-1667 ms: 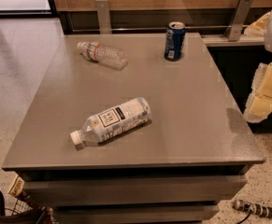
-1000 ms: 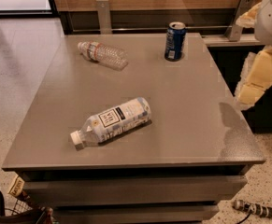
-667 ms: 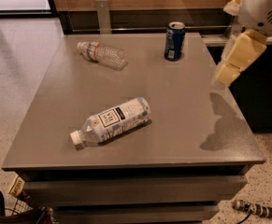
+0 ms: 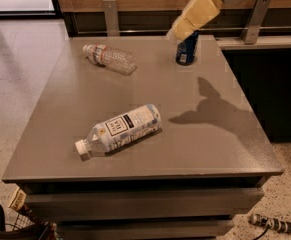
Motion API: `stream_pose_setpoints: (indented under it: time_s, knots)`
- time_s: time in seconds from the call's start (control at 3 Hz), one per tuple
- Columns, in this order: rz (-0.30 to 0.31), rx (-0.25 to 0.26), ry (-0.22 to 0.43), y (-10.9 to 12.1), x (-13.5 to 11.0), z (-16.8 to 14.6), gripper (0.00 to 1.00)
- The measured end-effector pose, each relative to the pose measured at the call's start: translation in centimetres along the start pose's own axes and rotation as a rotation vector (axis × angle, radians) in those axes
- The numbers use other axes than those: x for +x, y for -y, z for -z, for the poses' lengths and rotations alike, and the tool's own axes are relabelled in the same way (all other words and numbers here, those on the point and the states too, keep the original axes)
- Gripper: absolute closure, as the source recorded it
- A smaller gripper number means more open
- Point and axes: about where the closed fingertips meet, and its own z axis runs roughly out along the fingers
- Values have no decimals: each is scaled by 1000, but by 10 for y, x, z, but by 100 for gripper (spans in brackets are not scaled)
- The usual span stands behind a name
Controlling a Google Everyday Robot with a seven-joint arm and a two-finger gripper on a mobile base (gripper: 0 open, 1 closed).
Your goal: Place water bottle upright
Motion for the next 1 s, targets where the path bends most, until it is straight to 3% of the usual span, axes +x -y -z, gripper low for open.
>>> stream_pose_setpoints:
  time_s: [0.33,0.67,1.0]
  knots:
    - [-21,-16,71,13,-43,-22,0]
    - [50,-57,94,13,-82,-43,0]
    - [177,-121,-4,-3,-110,-69,0]
